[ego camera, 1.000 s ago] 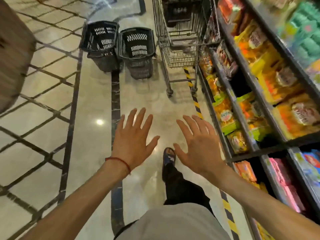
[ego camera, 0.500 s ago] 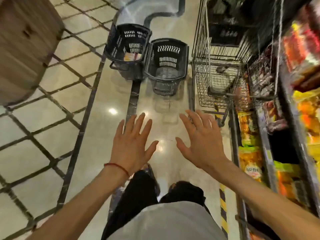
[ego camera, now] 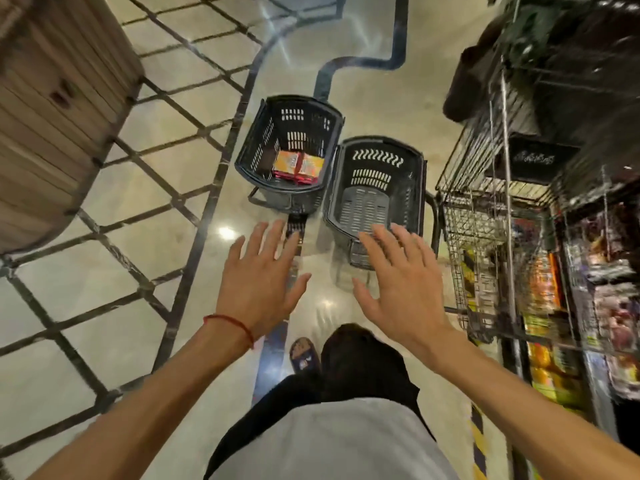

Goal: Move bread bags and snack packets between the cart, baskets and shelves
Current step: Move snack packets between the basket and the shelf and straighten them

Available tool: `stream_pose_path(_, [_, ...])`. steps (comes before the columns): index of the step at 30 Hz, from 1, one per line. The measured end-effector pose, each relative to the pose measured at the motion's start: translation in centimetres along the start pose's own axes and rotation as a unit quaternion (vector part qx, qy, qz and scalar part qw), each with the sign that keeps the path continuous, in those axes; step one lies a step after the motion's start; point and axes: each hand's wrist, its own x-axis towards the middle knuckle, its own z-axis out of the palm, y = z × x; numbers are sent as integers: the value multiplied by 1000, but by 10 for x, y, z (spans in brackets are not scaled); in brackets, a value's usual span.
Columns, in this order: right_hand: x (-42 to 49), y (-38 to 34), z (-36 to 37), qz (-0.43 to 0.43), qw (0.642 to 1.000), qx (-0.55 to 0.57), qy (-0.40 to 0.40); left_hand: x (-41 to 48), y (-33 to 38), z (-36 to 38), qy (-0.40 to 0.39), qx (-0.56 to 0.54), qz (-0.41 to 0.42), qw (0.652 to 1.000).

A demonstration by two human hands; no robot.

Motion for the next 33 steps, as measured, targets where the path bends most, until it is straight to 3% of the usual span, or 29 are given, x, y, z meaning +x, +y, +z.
stream_pose_path(12, [303, 21, 67, 32, 999, 7, -8, 273, -128, 13, -36, 16, -7, 999])
stream_pose_path(17, [411, 35, 97, 6, 1000, 12, -24, 365, -167, 32, -59, -8, -20, 998])
stream_pose_path(24, [516, 26, 148, 34, 998, -1, -58, 472, -227, 78, -94, -56, -18, 994])
stream_pose_path(33, [612, 16, 283, 125, 988, 8, -90, 593, -286, 204, -136, -110, 34, 984])
